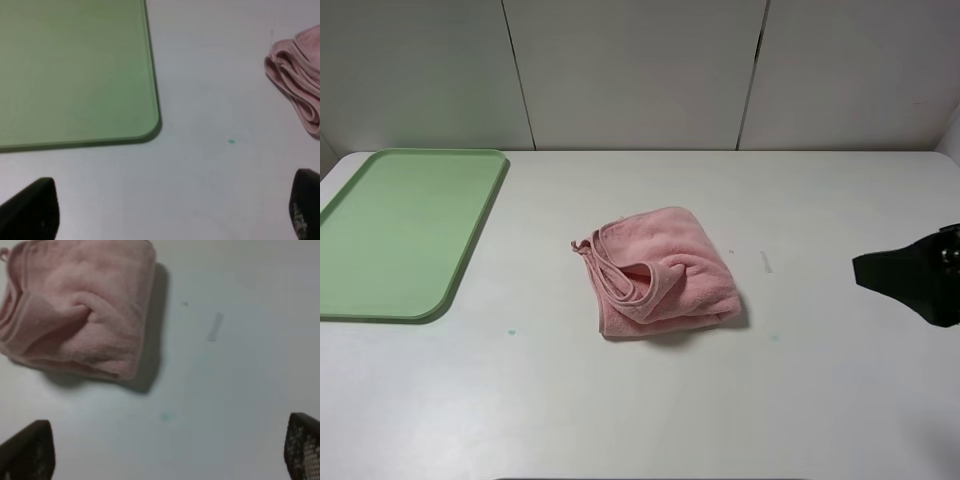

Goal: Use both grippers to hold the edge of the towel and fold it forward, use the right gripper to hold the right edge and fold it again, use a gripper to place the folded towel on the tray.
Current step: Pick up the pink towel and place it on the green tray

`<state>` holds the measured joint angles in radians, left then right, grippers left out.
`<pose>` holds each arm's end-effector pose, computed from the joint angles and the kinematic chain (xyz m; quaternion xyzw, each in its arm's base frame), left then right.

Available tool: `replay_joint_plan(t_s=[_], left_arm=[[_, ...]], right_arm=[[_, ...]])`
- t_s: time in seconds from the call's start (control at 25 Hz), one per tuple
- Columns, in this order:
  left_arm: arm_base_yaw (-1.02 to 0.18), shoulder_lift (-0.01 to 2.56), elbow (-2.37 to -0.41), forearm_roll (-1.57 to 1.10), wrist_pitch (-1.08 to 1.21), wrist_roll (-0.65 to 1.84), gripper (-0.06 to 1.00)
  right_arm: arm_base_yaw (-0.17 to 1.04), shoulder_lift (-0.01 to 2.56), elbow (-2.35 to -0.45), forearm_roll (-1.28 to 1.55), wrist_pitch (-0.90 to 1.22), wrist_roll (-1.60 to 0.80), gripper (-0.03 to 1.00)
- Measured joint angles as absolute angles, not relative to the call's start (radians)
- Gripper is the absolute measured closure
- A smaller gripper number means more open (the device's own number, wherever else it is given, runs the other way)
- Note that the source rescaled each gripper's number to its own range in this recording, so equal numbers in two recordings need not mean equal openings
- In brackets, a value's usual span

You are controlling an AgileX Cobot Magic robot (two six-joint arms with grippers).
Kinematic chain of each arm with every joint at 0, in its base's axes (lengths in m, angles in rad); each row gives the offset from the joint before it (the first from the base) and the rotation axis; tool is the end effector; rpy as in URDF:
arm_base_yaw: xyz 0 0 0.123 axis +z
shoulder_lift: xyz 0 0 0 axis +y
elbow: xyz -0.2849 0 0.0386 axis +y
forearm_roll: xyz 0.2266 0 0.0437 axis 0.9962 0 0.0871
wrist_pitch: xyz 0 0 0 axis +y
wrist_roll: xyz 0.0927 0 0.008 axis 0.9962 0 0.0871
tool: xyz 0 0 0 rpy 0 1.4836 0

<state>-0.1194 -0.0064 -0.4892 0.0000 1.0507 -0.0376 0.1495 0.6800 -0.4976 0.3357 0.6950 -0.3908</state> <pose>-0.0234 0.0028 0.2639 0.0348 0.8511 -0.0411 0.5223 0.0952 0.0342 0.2712 -0.1682 0.8995 0.1015 0.3902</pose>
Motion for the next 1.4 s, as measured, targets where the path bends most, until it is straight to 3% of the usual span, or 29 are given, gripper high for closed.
replay_joint_plan(t_s=[0.68,1.08,1.4], left_arm=[[-0.119,-0.006,-0.489,0.000,1.051,-0.038,0.03],[-0.119,-0.006,-0.489,0.000,1.051,-0.038,0.03],[-0.119,-0.006,-0.489,0.000,1.051,-0.038,0.03]], right_arm=[[-0.141,0.200,-0.508,0.292,0.934,-0.263,-0.03],[-0.146,0.001,-0.497,0.244,1.037,-0.233,-0.03],[-0.116,-0.005,-0.497,0.232,1.038,-0.210,-0.03]])
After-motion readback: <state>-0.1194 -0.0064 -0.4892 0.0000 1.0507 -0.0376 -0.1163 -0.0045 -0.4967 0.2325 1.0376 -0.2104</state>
